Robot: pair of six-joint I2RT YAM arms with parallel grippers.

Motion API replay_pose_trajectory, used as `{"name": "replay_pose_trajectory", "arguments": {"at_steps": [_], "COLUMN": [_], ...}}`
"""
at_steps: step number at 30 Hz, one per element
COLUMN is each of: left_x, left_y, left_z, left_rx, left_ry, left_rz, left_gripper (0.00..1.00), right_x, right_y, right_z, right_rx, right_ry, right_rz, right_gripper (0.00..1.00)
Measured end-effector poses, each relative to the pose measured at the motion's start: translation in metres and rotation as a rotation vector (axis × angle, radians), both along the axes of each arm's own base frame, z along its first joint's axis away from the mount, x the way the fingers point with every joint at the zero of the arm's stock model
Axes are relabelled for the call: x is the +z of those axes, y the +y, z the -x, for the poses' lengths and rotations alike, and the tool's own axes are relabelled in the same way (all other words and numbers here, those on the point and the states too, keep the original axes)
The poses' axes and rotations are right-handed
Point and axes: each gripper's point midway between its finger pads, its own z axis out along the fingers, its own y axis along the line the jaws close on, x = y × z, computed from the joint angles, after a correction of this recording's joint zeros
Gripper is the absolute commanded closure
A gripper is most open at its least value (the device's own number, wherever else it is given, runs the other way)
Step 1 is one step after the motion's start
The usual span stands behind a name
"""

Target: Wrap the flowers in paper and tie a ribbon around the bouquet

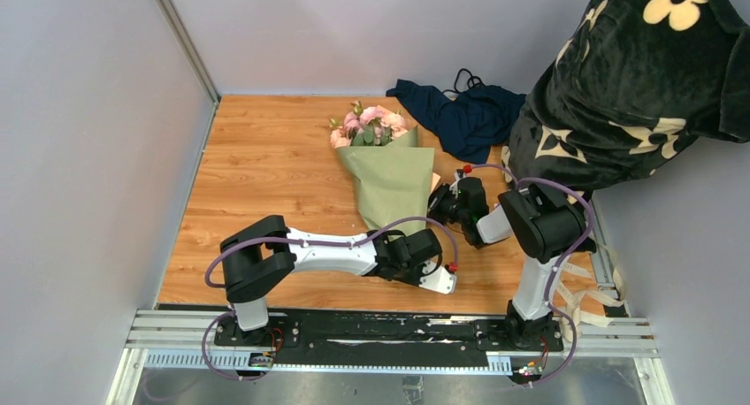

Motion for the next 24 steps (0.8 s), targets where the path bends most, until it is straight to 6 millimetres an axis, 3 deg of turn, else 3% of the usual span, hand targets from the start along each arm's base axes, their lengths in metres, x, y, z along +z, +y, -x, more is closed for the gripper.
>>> {"name": "replay_pose_trajectory", "arguments": {"at_steps": [2, 7, 11, 16, 19, 21, 24], "left_x": [-0.004, -0.011, -0.012, -0.012, -0.011, -0.011, -0.011], "left_y": [0.0, -0.002, -0.006, -0.008, -0.008, -0.008, -0.008], "left_z": [0.001, 0.001, -0.001, -0.002, -0.002, -0.002, -0.003], "left_rx": [-0.01, -0.024, -0.024, -0.024, -0.025, -0.026, -0.025], "left_ry": [0.002, 0.0, -0.001, -0.004, -0.004, -0.005, -0.007], "left_rz": [-0.011, -0.038, -0.045, -0.046, -0.048, -0.049, -0.05], "left_gripper": [1.0, 1.0, 0.99, 0.95, 0.94, 0.93, 0.89], "right_x": [0.001, 0.011, 0.034, 0.095, 0.113, 0.119, 0.127], "right_y": [0.001, -0.005, -0.019, -0.06, -0.077, -0.077, -0.05], "right_z": [0.001, 0.003, 0.004, -0.009, -0.002, 0.009, 0.024], "right_rx": [-0.01, -0.006, 0.036, 0.035, 0.044, 0.089, 0.243], "right_ry": [-0.001, -0.022, -0.06, -0.182, -0.22, -0.253, -0.354], "right_rz": [0.015, 0.077, 0.195, 0.436, 0.54, 0.576, 0.55], "right_gripper": [0.98, 0.71, 0.63, 0.62, 0.71, 0.76, 0.82]}}
